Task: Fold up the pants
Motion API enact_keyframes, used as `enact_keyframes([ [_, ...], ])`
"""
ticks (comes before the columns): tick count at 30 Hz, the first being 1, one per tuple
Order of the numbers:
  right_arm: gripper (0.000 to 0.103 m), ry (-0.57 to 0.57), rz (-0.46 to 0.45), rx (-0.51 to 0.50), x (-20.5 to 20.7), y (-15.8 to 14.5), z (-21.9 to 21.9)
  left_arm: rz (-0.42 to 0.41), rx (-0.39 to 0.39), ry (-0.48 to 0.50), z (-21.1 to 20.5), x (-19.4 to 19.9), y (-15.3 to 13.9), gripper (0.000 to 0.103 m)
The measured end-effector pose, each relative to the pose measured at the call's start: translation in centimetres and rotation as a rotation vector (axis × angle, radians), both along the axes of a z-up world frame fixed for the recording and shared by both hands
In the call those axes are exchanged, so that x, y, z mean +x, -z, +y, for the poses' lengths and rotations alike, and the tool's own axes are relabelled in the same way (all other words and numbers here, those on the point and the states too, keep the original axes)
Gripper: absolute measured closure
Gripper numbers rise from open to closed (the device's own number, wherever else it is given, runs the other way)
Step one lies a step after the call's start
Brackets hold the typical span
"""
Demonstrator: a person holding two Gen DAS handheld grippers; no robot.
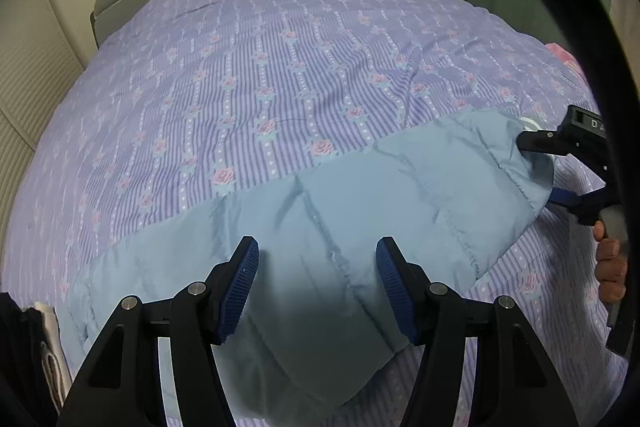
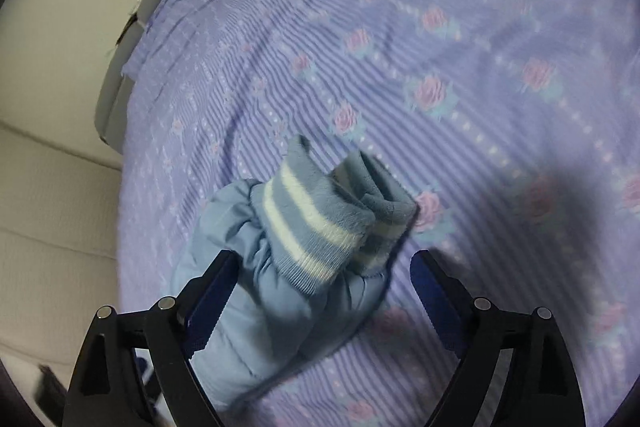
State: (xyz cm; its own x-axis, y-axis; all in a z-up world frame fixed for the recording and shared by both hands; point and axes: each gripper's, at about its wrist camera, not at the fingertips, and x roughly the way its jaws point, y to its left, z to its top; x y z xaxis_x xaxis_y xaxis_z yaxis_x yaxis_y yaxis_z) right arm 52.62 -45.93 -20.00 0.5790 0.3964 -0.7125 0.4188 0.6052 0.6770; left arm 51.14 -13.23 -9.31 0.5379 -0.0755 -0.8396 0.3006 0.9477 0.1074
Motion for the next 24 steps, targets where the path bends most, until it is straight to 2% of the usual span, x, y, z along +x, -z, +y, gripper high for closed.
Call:
enact_keyframes([
  [3,0.015,-0.005,0.003,0.054,0.2,1.2,-0.1,0.007,0.003,-0.005,-0.1,0.2,0.2,0.043],
  [7,0.053,-0.042,-0.017,0.043,0.4,1.5,0.5,0.029,-0.021,-0.020,0.2,0.0,0.3,0.043],
  [9,0.059,-0.042,-0.029,0.021,-0.1,0.7,0.6,0.034,-0.034,-0.016,0.3,-0.1,0.3,0.043],
  [11,0.061,-0.034,-0.056,-0.029,-1.1,-1.2,1.0,0.025,-0.031,-0.004,0.3,-0.2,0.3,0.044],
  [13,0.062,-0.034,-0.088,-0.101,-1.9,-3.4,1.5,0.022,-0.018,-0.003,0.3,-0.2,0.5,0.049],
  [17,0.062,-0.047,-0.118,-0.283,-3.2,-7.3,2.9,0.102,-0.087,-0.011,1.0,0.9,2.0,0.070],
  [19,0.062,-0.066,-0.116,-0.328,-3.6,-8.1,3.5,0.135,-0.099,-0.009,0.7,1.5,2.9,0.073],
  [24,0.062,-0.123,-0.136,-0.442,-4.0,-10.2,5.4,0.165,-0.051,0.007,-0.2,2.0,4.5,0.074],
])
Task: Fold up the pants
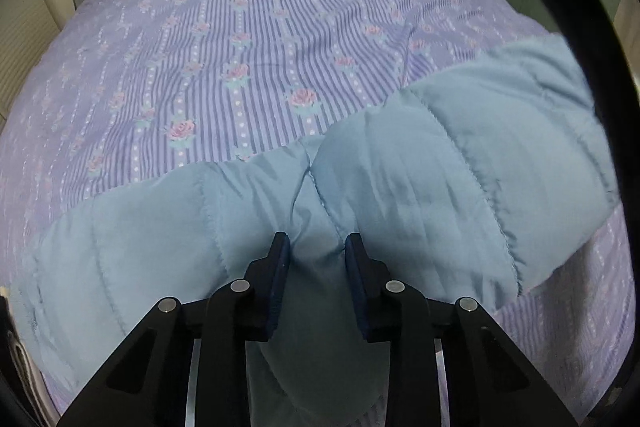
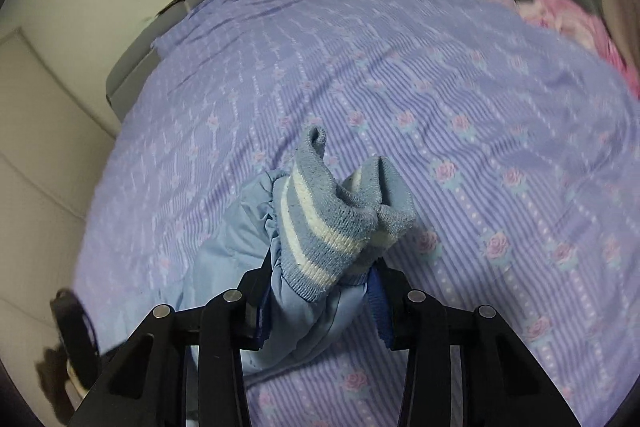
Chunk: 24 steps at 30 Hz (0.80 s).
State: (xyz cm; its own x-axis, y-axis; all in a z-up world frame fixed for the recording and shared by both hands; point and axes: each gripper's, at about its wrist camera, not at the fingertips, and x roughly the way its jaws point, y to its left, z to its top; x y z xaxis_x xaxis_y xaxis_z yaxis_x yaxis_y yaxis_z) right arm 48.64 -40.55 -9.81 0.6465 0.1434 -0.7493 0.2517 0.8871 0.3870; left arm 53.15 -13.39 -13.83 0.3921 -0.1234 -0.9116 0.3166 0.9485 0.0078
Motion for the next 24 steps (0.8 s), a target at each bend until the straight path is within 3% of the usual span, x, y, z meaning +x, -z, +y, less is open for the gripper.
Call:
enact_keyframes([
  [6,0.062,-0.047,-0.017,-0.096,0.2,-2.6,2.4,0.035,0.015,0.013,-0.1,0.5,0.2,0.074],
  [13,0.062,-0.058,-0.037,-0.181,-0.2,-5.7,5.0,0.020,-0.022,-0.050,2.9,-0.5,-5.3,0.074],
  [16,0.062,-0.072,-0.038,-0.245,-0.6,-7.4,7.2,-0.013,0.023,-0.112,6.1,-1.8,-8.4,0.059],
  [24,0.062,-0.218,-0.094,-0.471,-2.0,-11.3,18.4,-0.048,0.050,-0.309,18.1,-7.2,-13.1,0.056],
])
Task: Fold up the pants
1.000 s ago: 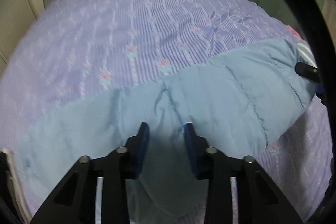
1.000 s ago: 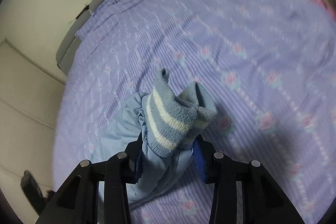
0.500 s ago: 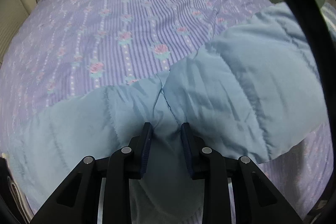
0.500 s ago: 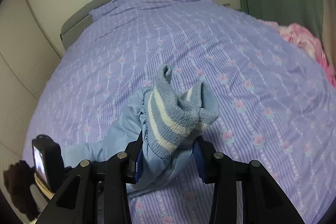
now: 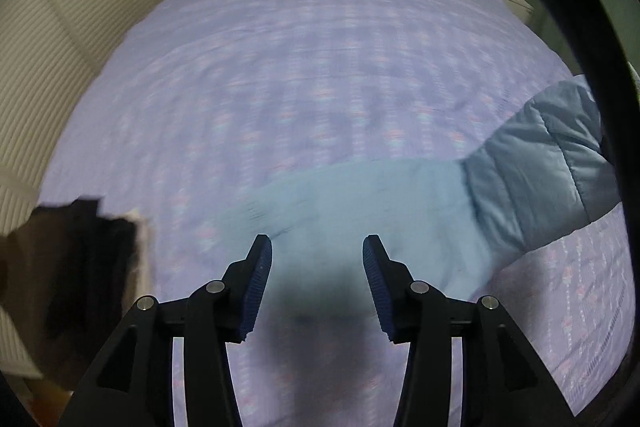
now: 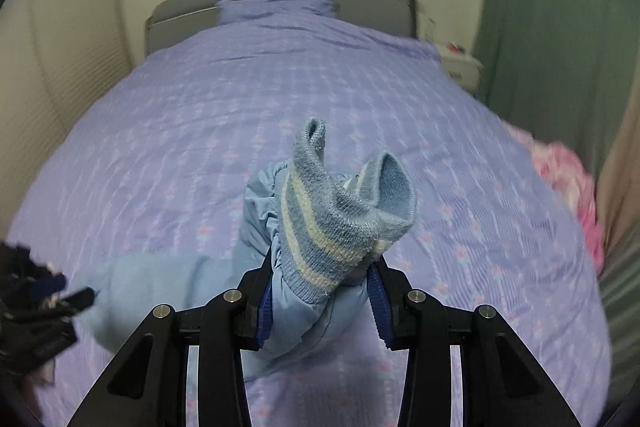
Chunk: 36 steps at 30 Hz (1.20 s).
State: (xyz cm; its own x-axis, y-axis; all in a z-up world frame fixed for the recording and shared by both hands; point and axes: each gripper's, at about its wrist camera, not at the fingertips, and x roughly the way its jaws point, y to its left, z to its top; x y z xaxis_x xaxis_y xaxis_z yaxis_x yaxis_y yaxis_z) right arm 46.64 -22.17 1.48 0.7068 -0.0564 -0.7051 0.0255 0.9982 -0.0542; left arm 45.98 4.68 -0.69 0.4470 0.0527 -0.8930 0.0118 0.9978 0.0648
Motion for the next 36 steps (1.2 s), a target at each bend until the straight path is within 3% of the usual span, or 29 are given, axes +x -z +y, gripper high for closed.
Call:
enact_keyframes([
  [7,0.062,-0.164,0.000,-0.162,-0.7,0.1,11.2,0.031,-0.067,-0.072,6.7,-2.7,-0.2,0.056],
  [14,0.062,-0.305,0.072,-0.261,-1.0,3.9,20.5,0.027,-0.049,-0.073,10.8,-3.9,0.2,0.056],
  [20,0.058,-0.348,0.150,-0.307,-1.0,7.7,24.9,0.052,-0.065,-0.110,14.0,-4.9,1.4,0.056],
  [25,0.041,-0.400,0.210,-0.232,-1.5,9.1,26.7,0.068,-0.060,-0.121,15.4,-4.9,2.0,0.056],
  [28,0.039,-0.408,0.229,-0.201,-1.8,9.5,27.0,0.060,-0.050,-0.122,16.0,-4.5,2.0,0.056],
  [36,0.035,-0.478,0.257,0.127,-2.7,5.5,24.5,-0.014,-0.066,-0.123,15.9,-3.6,0.1,0.053],
])
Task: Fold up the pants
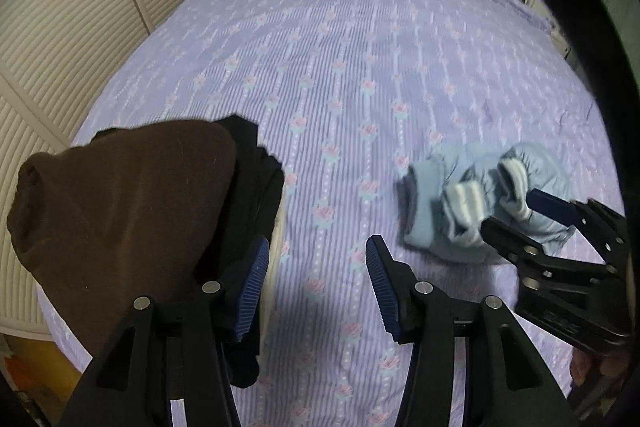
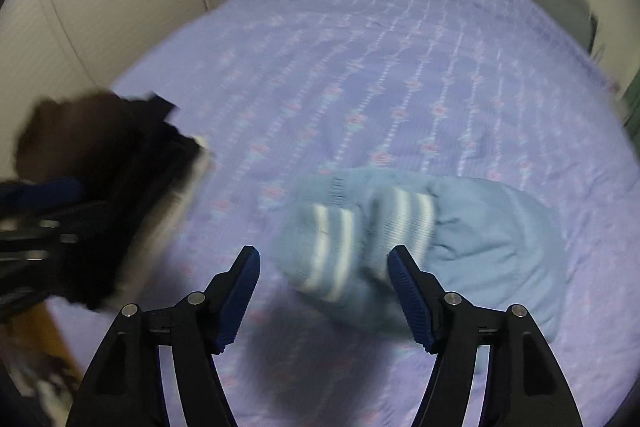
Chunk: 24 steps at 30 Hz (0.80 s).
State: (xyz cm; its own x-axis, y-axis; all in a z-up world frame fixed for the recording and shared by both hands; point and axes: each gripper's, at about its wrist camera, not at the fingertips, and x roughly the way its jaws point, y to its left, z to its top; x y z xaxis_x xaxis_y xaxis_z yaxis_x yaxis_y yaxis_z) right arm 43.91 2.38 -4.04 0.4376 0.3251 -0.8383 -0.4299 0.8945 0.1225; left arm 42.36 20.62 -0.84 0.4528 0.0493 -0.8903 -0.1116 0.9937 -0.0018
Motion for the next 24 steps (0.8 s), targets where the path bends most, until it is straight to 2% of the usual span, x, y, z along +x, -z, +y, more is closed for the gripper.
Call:
enact_keyframes([
  [4,0.035,0.080,-0.046,0.086,-1.1,-3.8,-3.7,-0.065,-0.025,0.038,-2.0,0.1,-1.9,0.052],
  [5,0.035,0.112,-0.068,0.095,-1.5,-4.8,-5.3,-0.083,-0.041,0.055,-2.4,-0.2,-2.4,0.049],
  [10,0.030,0.227,-0.098,0.065,-1.6,-5.8,-11.7,-0.115,-0.111,0.154,-6.6,0.0,-2.8,0.046],
  [15,0.030,0.370,-0.020,0.077,0.9,-2.3,-18.5,-0.069,-0.218,0.189,-10.3,3.0,0.2,0.043],
  [18,0.030,0.435,0.037,0.101,2.2,0.2,-21.4,-0.013,-0.257,0.160,-11.0,4.5,2.5,0.043],
  [22,0.030,0.465,0.075,0.135,2.9,2.1,-23.3,0.037,-0.321,0.119,-11.3,6.5,4.7,0.043],
  [24,0.030,0.471,0.091,0.145,3.1,2.9,-23.8,0.070,-0.361,0.093,-11.5,7.2,5.9,0.048],
])
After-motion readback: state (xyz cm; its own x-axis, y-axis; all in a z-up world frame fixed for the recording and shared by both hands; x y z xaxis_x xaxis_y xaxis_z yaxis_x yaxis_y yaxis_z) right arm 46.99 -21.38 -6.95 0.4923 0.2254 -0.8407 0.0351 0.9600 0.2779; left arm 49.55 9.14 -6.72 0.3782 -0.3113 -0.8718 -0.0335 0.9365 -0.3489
